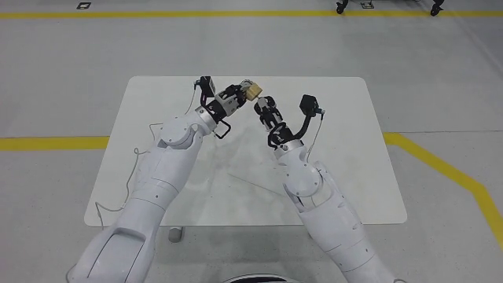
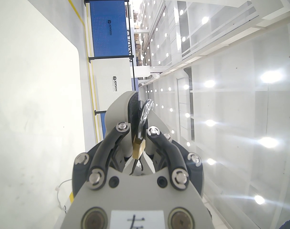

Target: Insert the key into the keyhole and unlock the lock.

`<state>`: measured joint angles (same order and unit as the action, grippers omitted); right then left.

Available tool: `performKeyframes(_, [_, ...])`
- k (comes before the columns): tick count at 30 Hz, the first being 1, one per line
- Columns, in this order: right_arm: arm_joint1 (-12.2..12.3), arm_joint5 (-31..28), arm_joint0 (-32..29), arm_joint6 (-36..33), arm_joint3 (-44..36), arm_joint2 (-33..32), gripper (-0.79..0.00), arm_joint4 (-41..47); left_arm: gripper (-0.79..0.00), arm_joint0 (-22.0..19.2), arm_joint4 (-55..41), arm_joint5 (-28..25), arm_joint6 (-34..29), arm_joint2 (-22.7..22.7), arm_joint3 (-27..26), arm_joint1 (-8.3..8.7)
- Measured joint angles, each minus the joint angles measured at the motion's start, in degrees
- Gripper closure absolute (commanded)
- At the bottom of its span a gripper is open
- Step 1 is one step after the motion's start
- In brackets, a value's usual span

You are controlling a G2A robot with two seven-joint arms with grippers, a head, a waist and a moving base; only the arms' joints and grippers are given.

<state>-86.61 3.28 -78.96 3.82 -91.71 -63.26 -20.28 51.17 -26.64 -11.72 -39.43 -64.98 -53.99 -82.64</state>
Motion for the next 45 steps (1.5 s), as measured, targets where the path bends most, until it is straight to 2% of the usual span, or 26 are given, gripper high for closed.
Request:
performKeyframes(23, [-0.1,1.2,0.9,-1.2,0.0,-0.1,0.0,-1.0,0.0,-0.3,1.5,-1.3,-1.0,0.5,0.4,-0.01])
performKeyframes(25, [-0.1,1.2,0.8,-1.1,0.0,-0.1,-0.219,-0.9,0.0,-0.4,1.5,-1.4,-1.0,0.5,0.4,0.0])
performKeyframes(28, [-0.1,1.1,0.7,-0.9,-0.1,-0.2,-0.262,-0.7,0.0,-0.4,1.6,-1.5,-1.0,0.5,0.5,0.0])
performKeyframes(37, [-0.1,0.8,-0.2,-0.6,-0.7,-0.5,-0.191,-0.9,0.0,-0.6,1.6,-1.5,-1.3,0.6,0.6,-0.02])
performKeyframes(45, [0.0,0.4,-1.5,-0.3,-1.5,-0.7,-0.197,-1.1,0.0,-0.4,1.5,-1.8,-1.2,0.4,0.7,0.02])
